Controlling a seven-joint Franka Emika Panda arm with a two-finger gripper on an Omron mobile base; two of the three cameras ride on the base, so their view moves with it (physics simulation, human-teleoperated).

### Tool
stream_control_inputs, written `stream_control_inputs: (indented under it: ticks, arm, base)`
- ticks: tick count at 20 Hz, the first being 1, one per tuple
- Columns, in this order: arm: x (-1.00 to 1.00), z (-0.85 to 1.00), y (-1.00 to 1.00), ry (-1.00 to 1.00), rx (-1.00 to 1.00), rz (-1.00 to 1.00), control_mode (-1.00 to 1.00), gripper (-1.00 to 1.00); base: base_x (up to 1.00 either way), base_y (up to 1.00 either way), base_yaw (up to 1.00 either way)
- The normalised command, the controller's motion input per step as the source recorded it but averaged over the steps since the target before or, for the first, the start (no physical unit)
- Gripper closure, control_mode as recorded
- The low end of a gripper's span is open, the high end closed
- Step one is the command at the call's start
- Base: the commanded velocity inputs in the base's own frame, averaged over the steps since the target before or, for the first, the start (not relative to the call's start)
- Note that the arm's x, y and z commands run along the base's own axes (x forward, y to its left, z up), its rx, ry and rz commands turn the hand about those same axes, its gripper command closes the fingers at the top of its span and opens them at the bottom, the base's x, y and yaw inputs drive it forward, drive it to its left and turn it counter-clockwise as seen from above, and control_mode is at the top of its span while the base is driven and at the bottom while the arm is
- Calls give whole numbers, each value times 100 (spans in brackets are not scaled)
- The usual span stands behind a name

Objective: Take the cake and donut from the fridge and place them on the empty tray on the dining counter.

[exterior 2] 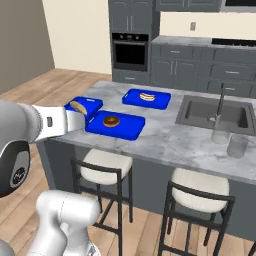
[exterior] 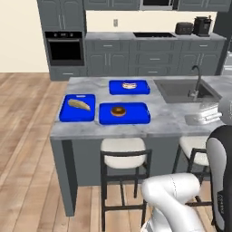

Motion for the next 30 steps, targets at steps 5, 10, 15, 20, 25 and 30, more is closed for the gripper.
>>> stream_control_inputs:
  ticks: [5,10,15,20,25,30]
  arm:
    - [0,0,0,0,0,0,100,-100]
    - [0,0,0,0,0,0,100,-100]
    - [0,0,0,0,0,0,100,-100]
    - [0,0,0,0,0,0,100,-100]
    - [0,0,0,0,0,0,100,-100]
    - [0,0,0,0,0,0,100,-100]
  base:
    - [-90,-50,-5]
    - [-44,-99,-4]
    - [-17,-100,-3]
    - [-20,-100,-2]
    - [-26,-100,-6]
    - [-19,-100,-7]
